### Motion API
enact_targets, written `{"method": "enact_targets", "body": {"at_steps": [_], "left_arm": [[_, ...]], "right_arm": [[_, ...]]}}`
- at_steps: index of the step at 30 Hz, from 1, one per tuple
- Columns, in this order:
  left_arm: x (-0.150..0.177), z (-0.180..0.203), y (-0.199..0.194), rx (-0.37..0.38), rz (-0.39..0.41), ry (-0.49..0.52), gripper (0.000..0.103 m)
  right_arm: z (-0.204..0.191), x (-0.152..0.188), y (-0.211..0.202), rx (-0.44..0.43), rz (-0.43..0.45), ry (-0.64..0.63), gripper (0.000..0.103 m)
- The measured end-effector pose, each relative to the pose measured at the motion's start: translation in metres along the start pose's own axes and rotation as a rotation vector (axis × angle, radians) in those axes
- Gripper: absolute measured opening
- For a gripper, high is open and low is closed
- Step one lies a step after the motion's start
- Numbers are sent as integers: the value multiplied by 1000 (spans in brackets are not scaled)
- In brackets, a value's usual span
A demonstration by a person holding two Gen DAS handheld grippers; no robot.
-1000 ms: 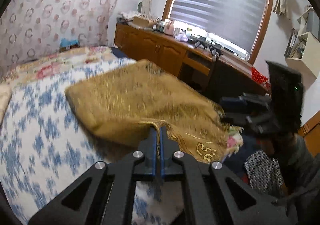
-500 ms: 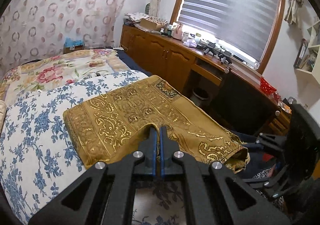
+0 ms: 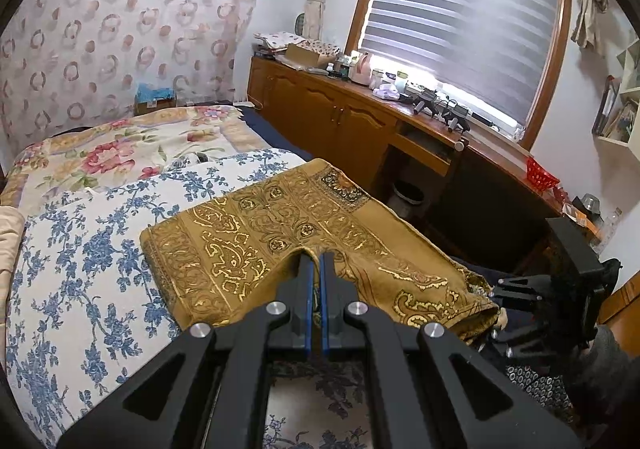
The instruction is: Fold small clothes
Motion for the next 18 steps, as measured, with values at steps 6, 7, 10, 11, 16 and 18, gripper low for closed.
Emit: {"method": "enact_targets", "body": {"at_steps": [6, 7, 10, 11, 16, 18], "left_arm": [[-1, -5, -10, -27, 14, 10, 0], [-2, -6, -12, -27, 17, 4, 2], [-5, -19, -24, -28, 29, -26, 5], [-6, -21, -26, -28, 30, -33, 5], [-6, -46, -33, -41, 25, -61, 7], [-5, -54, -34, -45, 18, -59, 8]], "right_arm": [[1, -23, -1, 27, 50, -42, 7], [2, -31, -1, 35, 64, -50, 7], [4, -58, 4, 55, 105, -83, 6], [4, -69, 6, 61, 120, -101, 6], [-2, -112, 26, 74, 169, -190, 6], [-4, -127, 42, 79, 173, -235, 6]]}}
Point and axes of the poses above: each gripper's, at about its wrist camera, not at the fingertips, and y roughly the way its jaws point, z to its right, x to its underside, the point moved 5 cm from there along y, roughly the way its jaws point, and after that the axes turned 9 degrees about z, right-handed, at the moved point
